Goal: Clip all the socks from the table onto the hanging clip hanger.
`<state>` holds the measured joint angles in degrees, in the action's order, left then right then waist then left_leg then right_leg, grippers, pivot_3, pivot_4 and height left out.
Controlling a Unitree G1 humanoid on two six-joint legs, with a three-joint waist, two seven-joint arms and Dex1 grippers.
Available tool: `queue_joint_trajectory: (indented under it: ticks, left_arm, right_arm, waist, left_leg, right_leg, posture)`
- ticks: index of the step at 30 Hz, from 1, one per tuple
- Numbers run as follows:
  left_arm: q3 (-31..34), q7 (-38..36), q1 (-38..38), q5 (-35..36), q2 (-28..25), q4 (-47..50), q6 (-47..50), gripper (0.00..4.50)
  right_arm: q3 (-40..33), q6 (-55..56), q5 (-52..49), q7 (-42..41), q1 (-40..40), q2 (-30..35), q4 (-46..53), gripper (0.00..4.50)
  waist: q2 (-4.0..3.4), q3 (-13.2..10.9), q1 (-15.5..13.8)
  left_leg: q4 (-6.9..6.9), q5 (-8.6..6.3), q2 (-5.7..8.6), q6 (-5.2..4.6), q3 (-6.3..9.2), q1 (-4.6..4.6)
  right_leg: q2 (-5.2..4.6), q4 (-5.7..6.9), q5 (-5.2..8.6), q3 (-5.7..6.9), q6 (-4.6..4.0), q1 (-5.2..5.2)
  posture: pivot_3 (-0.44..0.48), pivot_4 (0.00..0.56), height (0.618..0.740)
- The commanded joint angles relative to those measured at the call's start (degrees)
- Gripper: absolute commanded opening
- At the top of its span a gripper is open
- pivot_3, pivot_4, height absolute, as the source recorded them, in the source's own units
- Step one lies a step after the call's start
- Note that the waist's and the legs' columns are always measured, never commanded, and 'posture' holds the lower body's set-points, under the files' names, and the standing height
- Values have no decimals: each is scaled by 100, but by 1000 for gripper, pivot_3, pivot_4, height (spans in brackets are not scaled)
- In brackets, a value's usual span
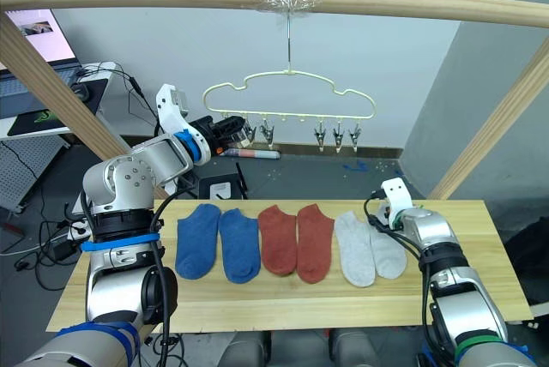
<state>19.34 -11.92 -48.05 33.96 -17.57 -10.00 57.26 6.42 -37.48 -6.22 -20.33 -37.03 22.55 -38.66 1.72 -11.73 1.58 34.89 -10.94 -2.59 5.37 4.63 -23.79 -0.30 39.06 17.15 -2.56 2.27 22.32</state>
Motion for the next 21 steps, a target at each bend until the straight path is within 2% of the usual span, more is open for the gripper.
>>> queue_joint_trajectory:
  ticks: [1, 3, 14, 18, 21]
  left_arm:
    - [-13, -37, -175, 39, -70, 103, -4, 142]
    - [-6, -34, -187, 39, -77, 92, 1, 142]
    - [56, -66, -216, 102, -85, 23, 95, 142]
    - [163, -94, -277, 188, -78, -103, 177, 142]
    - [297, -100, -357, 322, -92, -268, 282, 142]
  right_arm:
    - [-51, 47, 153, -25, 86, 9, -72, 4328]
    - [-79, 19, 166, -59, 100, 3, -63, 3891]
    - [-231, -101, 173, -65, 168, -12, 20, 42]
    - [-283, -213, 164, -75, 223, 4, 223, 11]
    - [-267, -488, 144, -134, 335, 80, 890, 11]
  waist:
    - [0, 0, 0]
    - [0, 0, -2]
    - [0, 0, -6]
    - [0, 0, -5]
    - [0, 0, -4]
  left_leg:
    - [0, 0, 0, 0, 0, 0]
    - [0, 0, 0, 0, 0, 0]
    - [1, 0, 0, 0, 0, 0]
    - [1, 0, 0, 0, 0, 1]
    - [1, 0, 0, 0, 0, 0]
  right_leg:
    - [0, 0, 0, 0, 0, 0]
    - [0, 0, 0, 0, 0, 0]
    - [0, 0, -2, 0, 2, -1]
    - [0, 1, -2, 0, 3, -1]
    - [0, 0, -2, 0, 3, -1]
  posture:
    - [79, 178, 740]
    - [82, 179, 740]
    - [78, 180, 740]
    - [73, 179, 740]
    - [63, 180, 740]
